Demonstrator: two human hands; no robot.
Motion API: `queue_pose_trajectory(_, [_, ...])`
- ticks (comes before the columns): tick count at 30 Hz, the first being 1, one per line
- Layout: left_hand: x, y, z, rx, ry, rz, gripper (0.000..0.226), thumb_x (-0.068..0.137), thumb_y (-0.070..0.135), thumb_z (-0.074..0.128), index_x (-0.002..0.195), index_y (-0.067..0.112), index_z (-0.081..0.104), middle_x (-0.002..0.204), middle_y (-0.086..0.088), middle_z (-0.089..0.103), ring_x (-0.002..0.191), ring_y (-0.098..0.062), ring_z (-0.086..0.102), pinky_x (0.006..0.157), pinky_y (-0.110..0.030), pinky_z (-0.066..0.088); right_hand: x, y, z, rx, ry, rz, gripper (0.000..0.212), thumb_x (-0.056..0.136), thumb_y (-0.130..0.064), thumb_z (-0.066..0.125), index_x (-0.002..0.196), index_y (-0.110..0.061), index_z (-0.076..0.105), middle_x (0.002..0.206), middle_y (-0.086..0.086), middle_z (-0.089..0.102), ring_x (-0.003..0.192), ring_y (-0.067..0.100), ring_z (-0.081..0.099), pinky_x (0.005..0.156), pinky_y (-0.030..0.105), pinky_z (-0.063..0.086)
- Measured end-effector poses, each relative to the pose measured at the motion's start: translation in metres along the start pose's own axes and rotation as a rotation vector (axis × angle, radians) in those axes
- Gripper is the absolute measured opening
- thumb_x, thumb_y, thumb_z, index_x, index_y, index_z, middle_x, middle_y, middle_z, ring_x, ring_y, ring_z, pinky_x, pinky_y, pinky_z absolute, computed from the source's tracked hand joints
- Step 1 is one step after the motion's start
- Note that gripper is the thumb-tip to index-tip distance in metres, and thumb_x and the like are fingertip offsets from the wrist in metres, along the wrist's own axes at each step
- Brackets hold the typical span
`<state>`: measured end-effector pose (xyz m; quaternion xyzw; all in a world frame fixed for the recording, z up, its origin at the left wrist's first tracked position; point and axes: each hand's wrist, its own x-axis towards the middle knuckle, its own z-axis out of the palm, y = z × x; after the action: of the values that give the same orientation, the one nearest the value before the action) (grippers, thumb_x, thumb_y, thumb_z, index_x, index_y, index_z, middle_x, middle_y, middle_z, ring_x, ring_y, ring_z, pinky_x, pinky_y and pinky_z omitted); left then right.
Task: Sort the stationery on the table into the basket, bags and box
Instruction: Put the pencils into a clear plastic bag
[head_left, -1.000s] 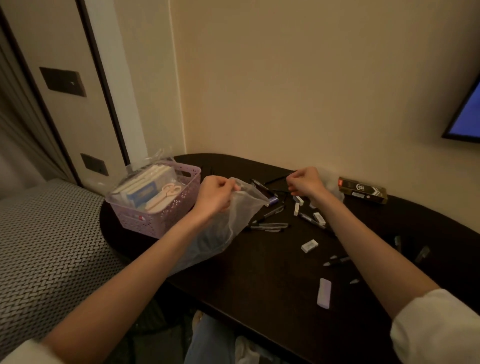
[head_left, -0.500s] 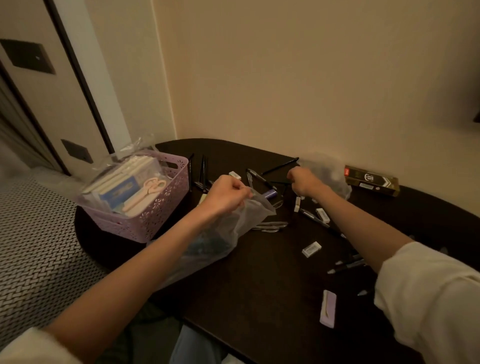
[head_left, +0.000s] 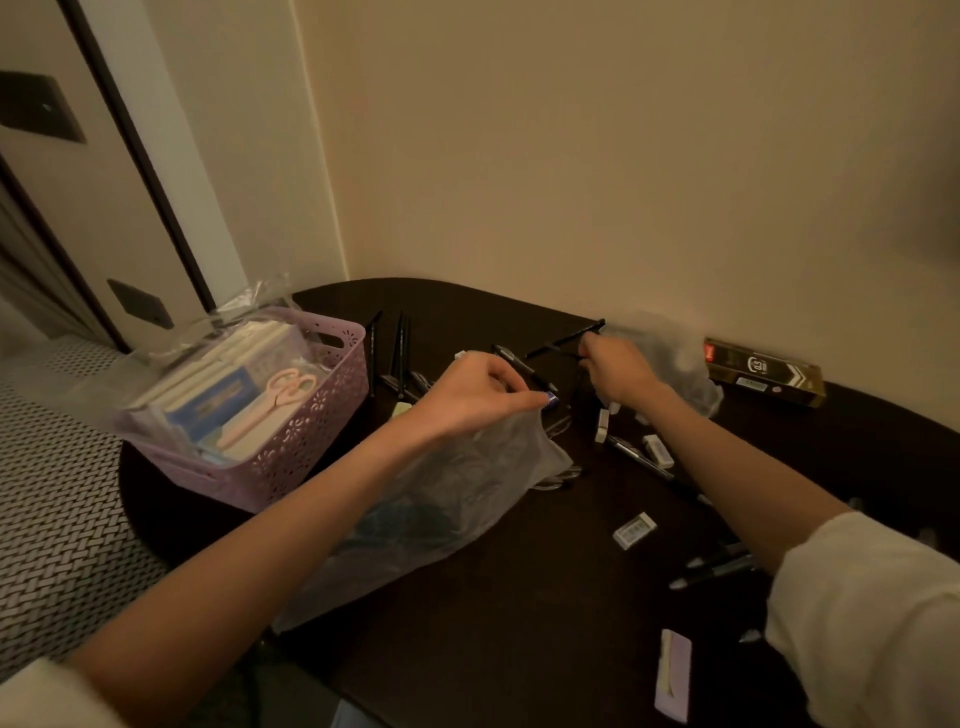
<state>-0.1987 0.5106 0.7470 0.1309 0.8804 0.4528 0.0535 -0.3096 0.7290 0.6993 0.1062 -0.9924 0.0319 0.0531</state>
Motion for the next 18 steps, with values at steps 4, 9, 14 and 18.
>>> queue_pose_trajectory(4, [0.027,-0.003,-0.008,0.031,0.134,-0.022,0.017,0.088,0.031,0.068,0.092,0.015,0.071,0.07,0.005,0.062,0.057,-0.002,0.055,0.049,-0.014,0.04,0.004,0.01,-0.007,-0.039,0.074,-0.174,0.024,0.096,-0.005,0.044,0.119,-0.01,0.048,0.107,0.015,0.056,0.097,0.028,0.051,0.077,0.038,0.044])
queue_pose_trajectory(9, [0.074,-0.029,-0.016,0.105,0.211,-0.143,0.016,0.092,0.017,0.063,0.077,0.015,0.067,0.07,-0.002,0.064,0.056,-0.008,0.055,0.051,-0.021,0.044,0.012,0.023,0.001,-0.206,-0.106,-0.212,0.034,0.09,-0.009,0.052,0.123,-0.017,0.052,0.111,0.014,0.055,0.104,0.029,0.051,0.087,0.038,0.045])
queue_pose_trajectory(14, [0.117,-0.046,-0.009,0.119,0.26,-0.123,0.01,0.09,0.011,0.063,0.099,0.012,0.066,0.1,-0.002,0.065,0.097,-0.015,0.062,0.084,-0.029,0.052,0.023,0.008,0.007,-0.223,-0.199,-0.253,0.023,0.092,-0.008,0.052,0.113,-0.015,0.058,0.113,0.011,0.049,0.109,0.027,0.045,0.078,0.033,0.039])
queue_pose_trajectory(18, [0.155,-0.041,0.001,0.221,0.183,-0.018,0.024,0.091,0.013,0.063,0.115,0.009,0.065,0.113,-0.006,0.066,0.107,-0.017,0.06,0.085,-0.025,0.047,0.031,0.002,0.005,-0.326,-0.205,-0.315,0.02,0.091,-0.008,0.055,0.111,-0.012,0.058,0.118,0.011,0.047,0.111,0.026,0.044,0.074,0.032,0.039])
